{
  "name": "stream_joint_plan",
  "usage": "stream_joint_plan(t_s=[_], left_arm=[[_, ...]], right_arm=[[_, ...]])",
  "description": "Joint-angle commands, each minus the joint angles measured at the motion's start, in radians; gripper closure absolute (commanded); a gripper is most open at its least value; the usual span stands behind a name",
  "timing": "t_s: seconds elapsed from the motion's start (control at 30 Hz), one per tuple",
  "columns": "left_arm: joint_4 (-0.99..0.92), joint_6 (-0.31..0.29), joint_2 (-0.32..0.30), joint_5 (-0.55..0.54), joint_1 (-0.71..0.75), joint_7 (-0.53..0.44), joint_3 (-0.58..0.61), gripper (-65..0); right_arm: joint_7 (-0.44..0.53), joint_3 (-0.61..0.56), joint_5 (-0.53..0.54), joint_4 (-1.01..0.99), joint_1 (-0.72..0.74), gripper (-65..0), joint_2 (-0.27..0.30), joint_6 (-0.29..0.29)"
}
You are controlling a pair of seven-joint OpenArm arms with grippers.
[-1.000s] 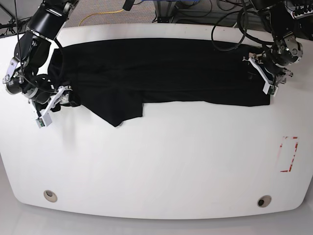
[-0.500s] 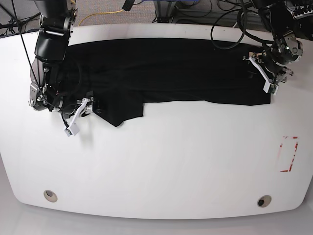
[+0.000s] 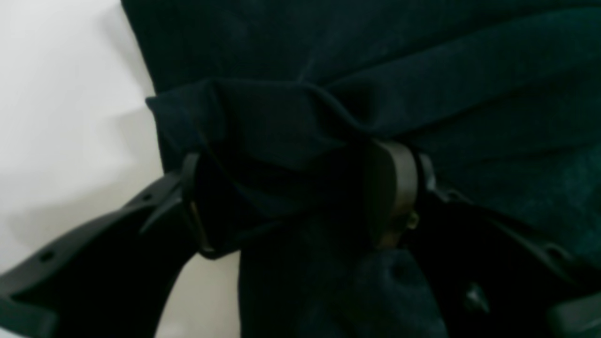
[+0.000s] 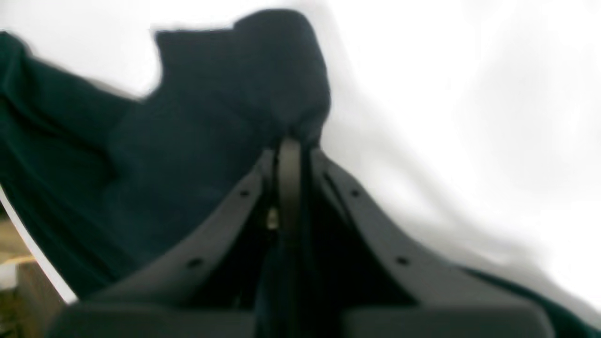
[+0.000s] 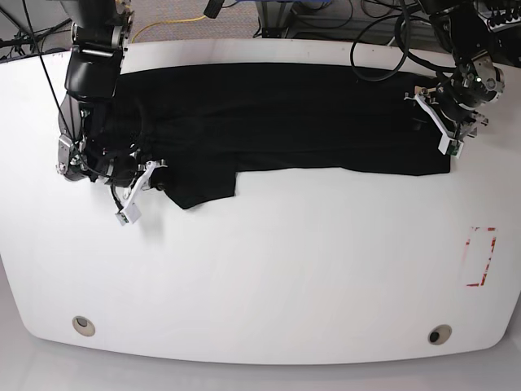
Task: Fold the T-shirt properly
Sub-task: 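Grasp the hanging shirt flap with the right gripper and tuck it under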
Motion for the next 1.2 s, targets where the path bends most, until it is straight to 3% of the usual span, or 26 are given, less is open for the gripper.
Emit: stream_joint_plan(t_s=[0.0,0.27,0.57,0.9,1.0,1.17], left_arm=[[0.01,0.002,-0.01,0.015,0.002,0.018,-0.003,-39.2],[0.007,0.002,-0.015,0.017,0.002,0.018,0.0,-39.2],[0.007,0.002,-0.013,0.061,0.002,0.018,0.0,-39.2],[0.007,0.002,-0.016,0.084,0.002,0.018,0.001,-39.2],[0.007,0.002,-0.016,0.084,0.004,0.018,-0.003,-39.2],[0.007,0.002,-0.016,0.084,0.004,0.018,-0.003,-39.2]], right_arm=[[-0.007,0.036,0.021,0.128,-0.001,-0.3,0.02,0.003],[-0.168,0.171,0.024,0.404,-0.133,0.0,-0.018,0.003],[-0.179,0.238,0.192,0.575,-0.362,0.0,-0.018,0.003],[-0.174,0.349,0.194,0.57,-0.489,-2.2,-0.021,0.003],[-0.174,0.403,0.191,0.516,-0.492,-10.0,-0.015,0.003],[-0.173,0.521,0.191,0.44,-0.49,-35.0,-0.005,0.003]])
